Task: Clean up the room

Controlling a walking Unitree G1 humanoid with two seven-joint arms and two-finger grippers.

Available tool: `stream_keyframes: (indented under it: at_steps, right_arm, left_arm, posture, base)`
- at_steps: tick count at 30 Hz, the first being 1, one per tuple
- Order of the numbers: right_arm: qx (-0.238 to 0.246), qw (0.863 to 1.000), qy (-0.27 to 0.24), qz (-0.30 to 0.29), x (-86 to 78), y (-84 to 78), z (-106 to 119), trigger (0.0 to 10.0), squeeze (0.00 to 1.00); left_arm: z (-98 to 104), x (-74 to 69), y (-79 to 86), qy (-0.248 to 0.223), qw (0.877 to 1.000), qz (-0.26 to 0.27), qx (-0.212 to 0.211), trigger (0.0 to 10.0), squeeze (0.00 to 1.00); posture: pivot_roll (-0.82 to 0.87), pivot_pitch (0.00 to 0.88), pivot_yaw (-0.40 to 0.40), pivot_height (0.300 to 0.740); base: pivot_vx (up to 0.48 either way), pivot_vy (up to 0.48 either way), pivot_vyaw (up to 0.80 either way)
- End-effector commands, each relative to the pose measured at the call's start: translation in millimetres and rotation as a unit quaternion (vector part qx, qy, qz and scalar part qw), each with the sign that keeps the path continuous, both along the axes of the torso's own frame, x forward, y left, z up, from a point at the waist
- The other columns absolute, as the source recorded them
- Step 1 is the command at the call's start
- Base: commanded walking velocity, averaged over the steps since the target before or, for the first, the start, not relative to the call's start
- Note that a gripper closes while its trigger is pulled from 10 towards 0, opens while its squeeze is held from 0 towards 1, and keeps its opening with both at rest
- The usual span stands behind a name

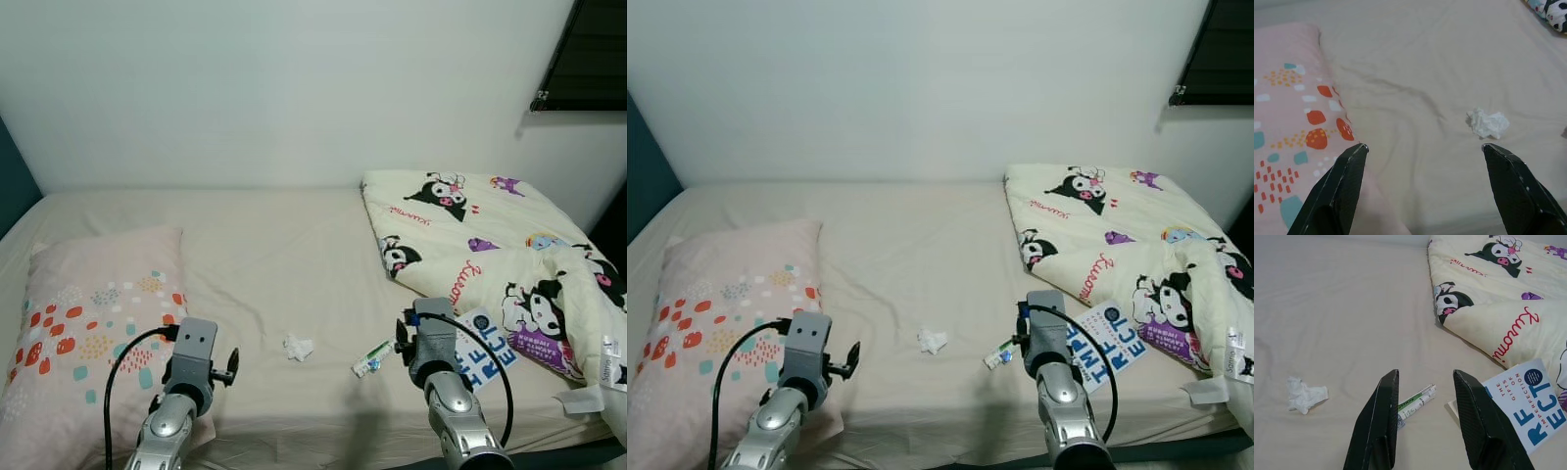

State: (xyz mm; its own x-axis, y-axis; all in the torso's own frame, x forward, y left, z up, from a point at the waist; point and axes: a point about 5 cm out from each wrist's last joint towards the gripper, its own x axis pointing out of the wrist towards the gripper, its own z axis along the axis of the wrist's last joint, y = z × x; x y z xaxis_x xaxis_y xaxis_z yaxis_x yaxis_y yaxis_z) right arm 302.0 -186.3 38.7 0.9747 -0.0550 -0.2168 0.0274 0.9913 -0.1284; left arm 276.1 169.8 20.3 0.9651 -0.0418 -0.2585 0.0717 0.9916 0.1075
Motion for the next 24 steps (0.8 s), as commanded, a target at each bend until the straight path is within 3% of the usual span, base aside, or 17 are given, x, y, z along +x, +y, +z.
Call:
stream_keyframes:
  at_steps: [1, 24]
  right_arm:
    - [0.008, 1.000, -0.001, -0.001, -0.2, 1.3, 1.0, 10.0, 0.00]
    - [0.010, 1.000, -0.003, 0.006, 0.5, 3.7, 2.4, 10.0, 0.00]
  left_arm:
    - [-0.2, -0.7, -2.5, 0.004, 1.000, -0.001, 0.000, 10.0, 0.00]
    - [2.2, -0.2, -2.3, 0.002, 1.000, 0.000, -0.002, 10.0, 0.00]
  posture:
    - [0.00, 0.000, -0.050, 0.685]
    - [0.00, 0.000, -0.057, 0.615]
  base:
    - [0.000, 0.000, 0.00]
    - [0.000, 0.000, 0.00]
